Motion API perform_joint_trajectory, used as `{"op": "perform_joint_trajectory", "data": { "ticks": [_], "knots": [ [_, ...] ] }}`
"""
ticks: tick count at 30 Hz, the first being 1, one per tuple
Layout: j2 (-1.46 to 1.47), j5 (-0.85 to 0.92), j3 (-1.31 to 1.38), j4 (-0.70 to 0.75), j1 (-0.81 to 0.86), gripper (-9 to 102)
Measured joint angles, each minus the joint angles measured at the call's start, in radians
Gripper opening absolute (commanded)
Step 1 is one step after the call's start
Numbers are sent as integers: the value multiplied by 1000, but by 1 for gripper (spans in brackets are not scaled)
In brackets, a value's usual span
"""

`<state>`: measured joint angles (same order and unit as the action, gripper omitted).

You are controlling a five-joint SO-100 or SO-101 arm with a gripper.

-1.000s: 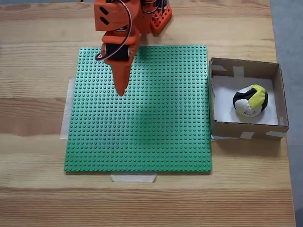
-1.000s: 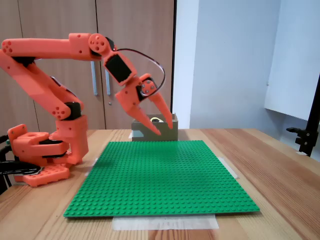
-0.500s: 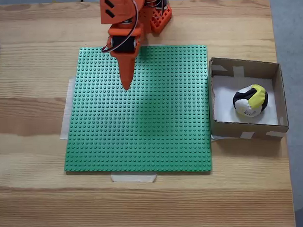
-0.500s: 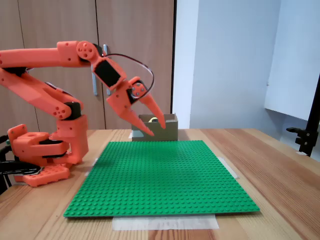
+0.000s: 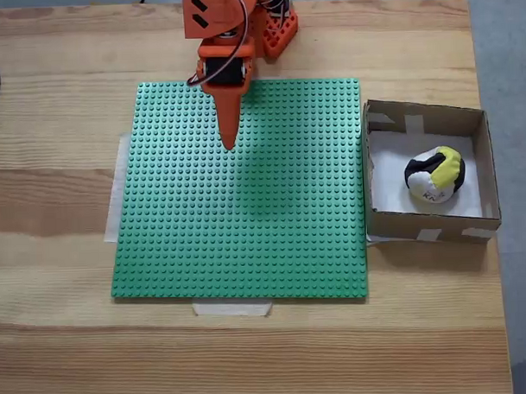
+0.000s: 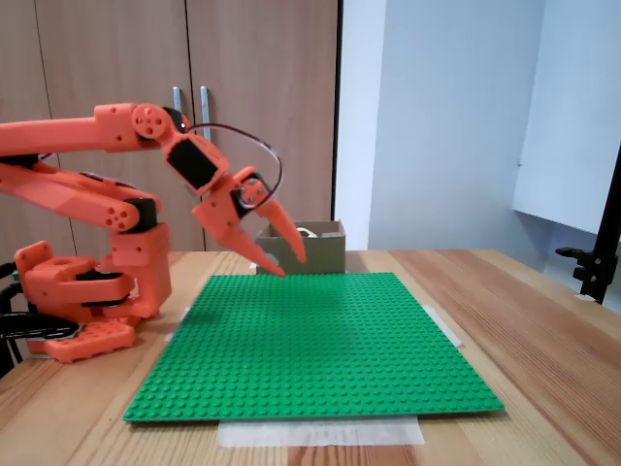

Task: Pick the ball and put it in the box.

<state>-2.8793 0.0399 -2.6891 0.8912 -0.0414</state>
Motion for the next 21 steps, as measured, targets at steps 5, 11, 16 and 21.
{"op": "perform_joint_trajectory", "data": {
  "ticks": [5, 11, 16, 21],
  "knots": [
    [-63, 12, -58, -11, -2, 14],
    [-112, 25, -95, -21, -2, 14],
    [-153, 25, -132, -29, -14, 14],
    [-189, 25, -163, -54, -12, 14]
  ]
}}
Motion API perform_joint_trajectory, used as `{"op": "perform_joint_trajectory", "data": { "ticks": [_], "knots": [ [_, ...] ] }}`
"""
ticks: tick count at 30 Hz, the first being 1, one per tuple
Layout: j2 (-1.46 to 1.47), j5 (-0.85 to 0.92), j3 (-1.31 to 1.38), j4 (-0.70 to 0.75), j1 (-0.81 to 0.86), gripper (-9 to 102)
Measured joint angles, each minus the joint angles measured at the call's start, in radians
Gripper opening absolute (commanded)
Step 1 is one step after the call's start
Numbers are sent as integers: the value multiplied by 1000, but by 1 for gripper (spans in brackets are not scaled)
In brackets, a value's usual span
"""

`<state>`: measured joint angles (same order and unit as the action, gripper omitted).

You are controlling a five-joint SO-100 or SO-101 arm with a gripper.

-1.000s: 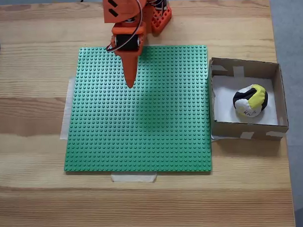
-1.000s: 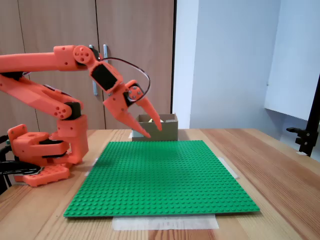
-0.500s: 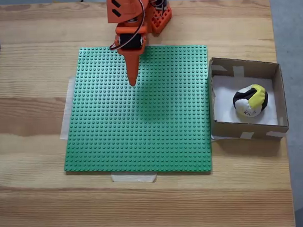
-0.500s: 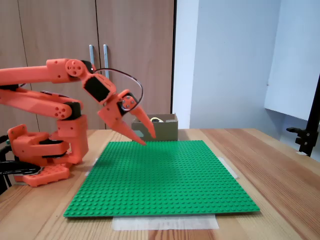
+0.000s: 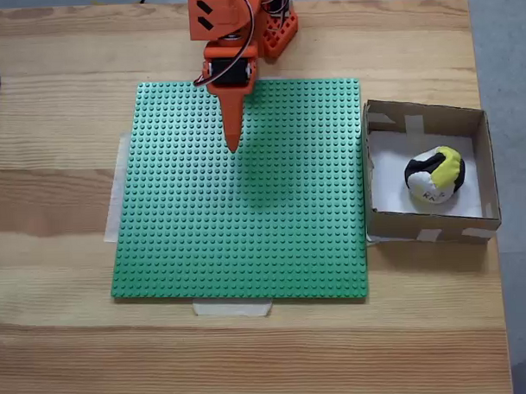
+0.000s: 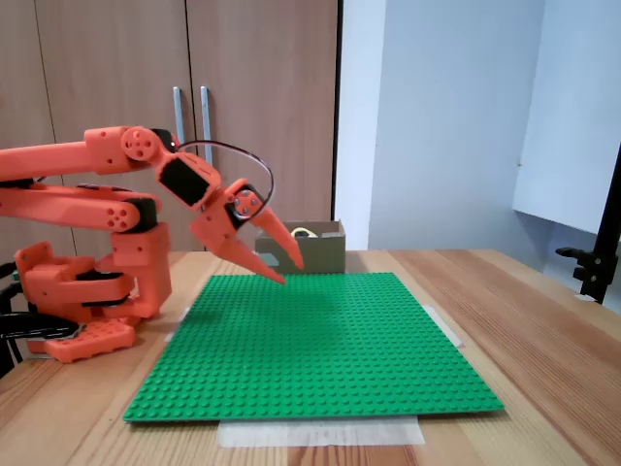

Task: Pick the ball and put it in the box.

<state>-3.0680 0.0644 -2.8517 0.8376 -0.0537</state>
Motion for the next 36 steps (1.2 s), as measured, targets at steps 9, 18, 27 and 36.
{"op": "perform_joint_trajectory", "data": {
  "ticks": [9, 18, 27, 36],
  "knots": [
    [-63, 6, -64, -40, -2, 13],
    [-109, 6, -117, -44, -2, 12],
    [-144, 8, -164, -51, -2, 11],
    [-147, 8, -196, -63, -2, 11]
  ]
}}
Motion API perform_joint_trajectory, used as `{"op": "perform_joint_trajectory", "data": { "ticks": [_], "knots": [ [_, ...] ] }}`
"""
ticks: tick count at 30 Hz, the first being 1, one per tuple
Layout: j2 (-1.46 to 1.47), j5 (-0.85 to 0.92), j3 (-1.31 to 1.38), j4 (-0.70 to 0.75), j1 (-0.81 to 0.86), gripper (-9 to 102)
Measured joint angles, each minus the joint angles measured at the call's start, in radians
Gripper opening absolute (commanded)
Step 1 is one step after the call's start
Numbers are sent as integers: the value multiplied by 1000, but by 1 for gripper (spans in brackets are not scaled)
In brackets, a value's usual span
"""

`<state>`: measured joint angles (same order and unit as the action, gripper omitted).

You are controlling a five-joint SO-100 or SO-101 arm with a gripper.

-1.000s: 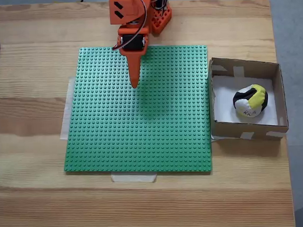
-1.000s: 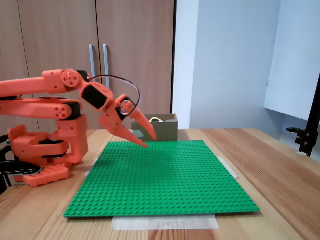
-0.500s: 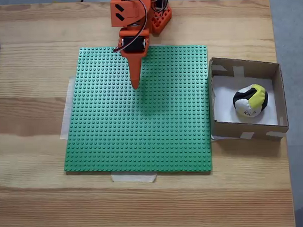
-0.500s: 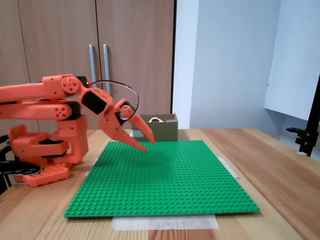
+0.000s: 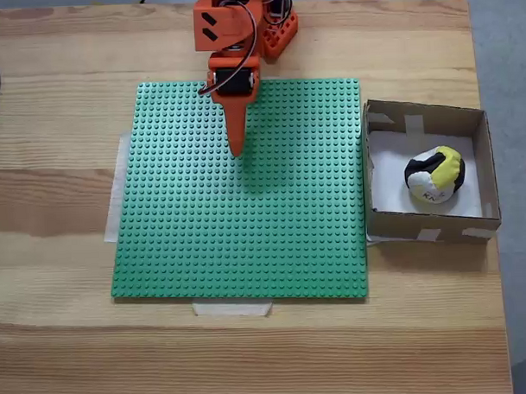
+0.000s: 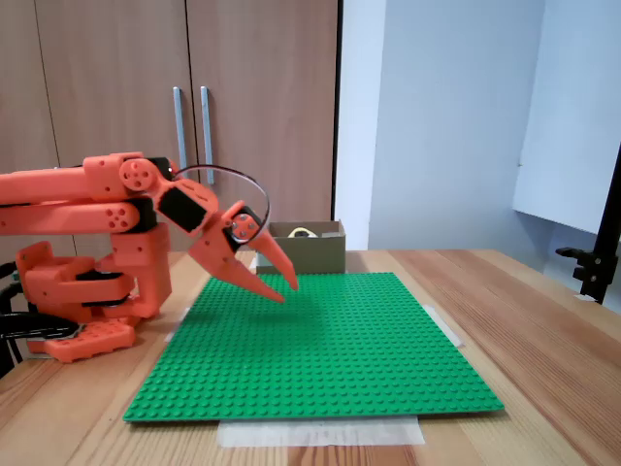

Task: Pick the ball and put it in the box.

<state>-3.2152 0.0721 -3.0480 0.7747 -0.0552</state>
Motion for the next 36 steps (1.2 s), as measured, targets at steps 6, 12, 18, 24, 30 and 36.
{"op": "perform_joint_trajectory", "data": {
  "ticks": [6, 12, 18, 24, 30, 36],
  "knots": [
    [2, 2, -20, -9, 0, 11],
    [2, 3, -43, -14, 0, 10],
    [2, 20, -81, -14, 0, 1],
    [2, 29, -110, -14, 0, -1],
    [2, 29, -117, -14, 0, -1],
    [2, 35, -117, -14, 0, -1]
  ]
}}
